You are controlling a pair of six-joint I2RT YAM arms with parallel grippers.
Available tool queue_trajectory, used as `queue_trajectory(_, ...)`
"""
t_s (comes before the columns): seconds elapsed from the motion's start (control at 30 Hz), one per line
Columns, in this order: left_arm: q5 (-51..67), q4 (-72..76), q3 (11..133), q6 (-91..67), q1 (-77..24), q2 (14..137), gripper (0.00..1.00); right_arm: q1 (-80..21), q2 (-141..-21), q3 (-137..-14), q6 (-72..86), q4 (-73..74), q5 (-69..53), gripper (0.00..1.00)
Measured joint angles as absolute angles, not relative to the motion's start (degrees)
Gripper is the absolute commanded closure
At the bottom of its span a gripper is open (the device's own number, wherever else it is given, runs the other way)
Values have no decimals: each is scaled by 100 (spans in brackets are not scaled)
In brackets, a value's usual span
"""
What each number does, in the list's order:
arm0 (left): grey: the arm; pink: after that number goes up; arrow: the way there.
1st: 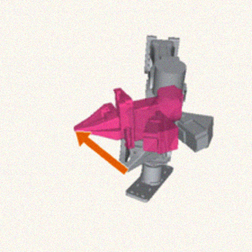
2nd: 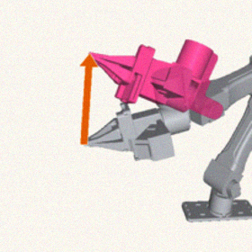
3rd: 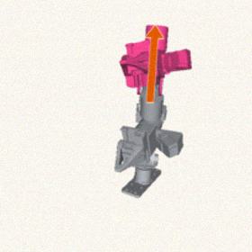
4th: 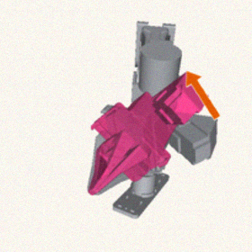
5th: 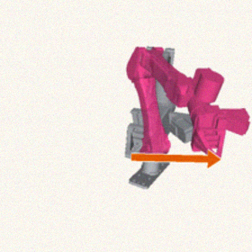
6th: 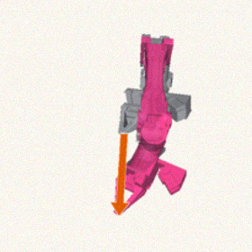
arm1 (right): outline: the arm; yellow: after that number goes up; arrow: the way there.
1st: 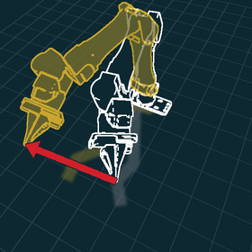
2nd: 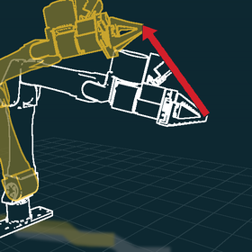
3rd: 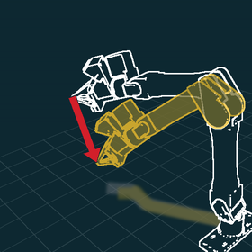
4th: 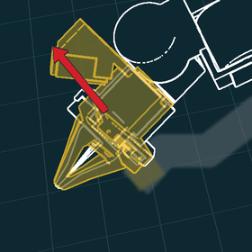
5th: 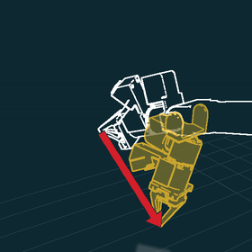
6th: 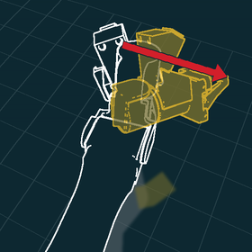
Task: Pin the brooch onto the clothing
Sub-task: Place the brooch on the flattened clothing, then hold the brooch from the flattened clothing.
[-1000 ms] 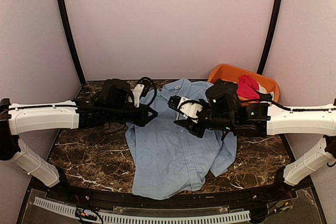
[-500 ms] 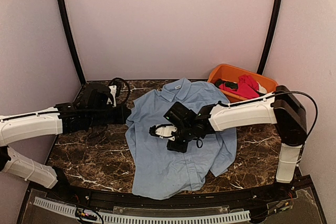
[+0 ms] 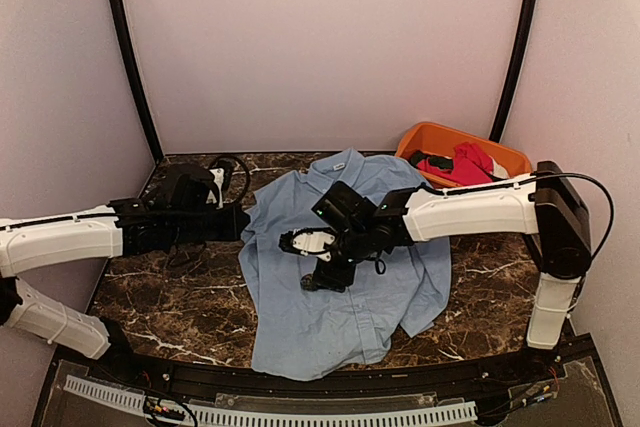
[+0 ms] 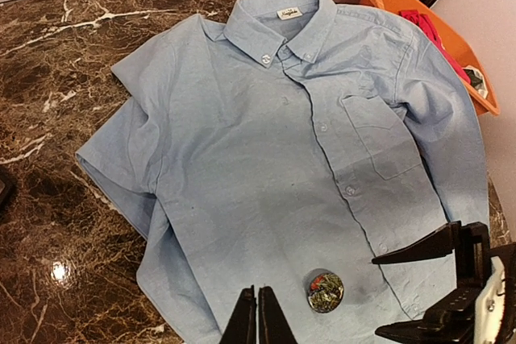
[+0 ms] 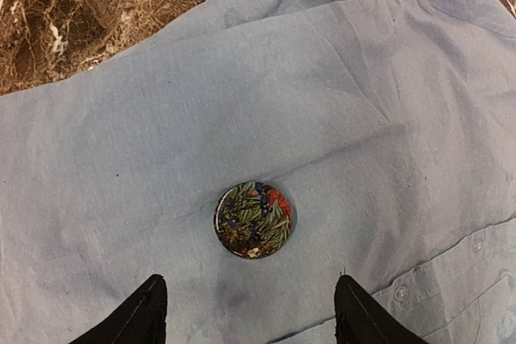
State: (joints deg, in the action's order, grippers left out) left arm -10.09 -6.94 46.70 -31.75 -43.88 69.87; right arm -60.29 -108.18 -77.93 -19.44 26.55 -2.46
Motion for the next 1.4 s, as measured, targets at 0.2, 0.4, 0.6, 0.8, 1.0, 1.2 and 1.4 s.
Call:
queue_trajectory(0.2, -827, -652, 4672, -3120, -4388, 7306, 96, -5977, -10718, -7677, -1911, 2493, -423, 28)
queue_trajectory(0.4, 69, -379, 4727, -2895, -4388, 8143, 95, -5363, -9883, -6890, -1531, 2008, -1514, 23)
queue_trajectory(0.6, 1192, 692, 4423, -2989, -4388, 8705, 95, -4473, -9797, -6901, -663, 1332, -3347, 32)
queue_trajectory(0.8, 1245, 1066, 4003, -3223, -4388, 8650, 96, -4200, -11069, -7601, 189, 1201, -4399, 42)
queue_trajectory(1.0, 836, 941, 3785, -3271, -4388, 8036, 96, -4206, -11863, -8184, 475, 1404, -4849, 46)
queue_trajectory(1.2, 563, 882, 3769, -3258, -4388, 7509, 96, -4235, -11907, -8412, 499, 1627, -5059, 48)
queue_trajectory(1.4, 648, 1197, 3509, -3175, -4388, 7526, 83, -4313, -11900, -8252, 607, 1608, -5103, 50)
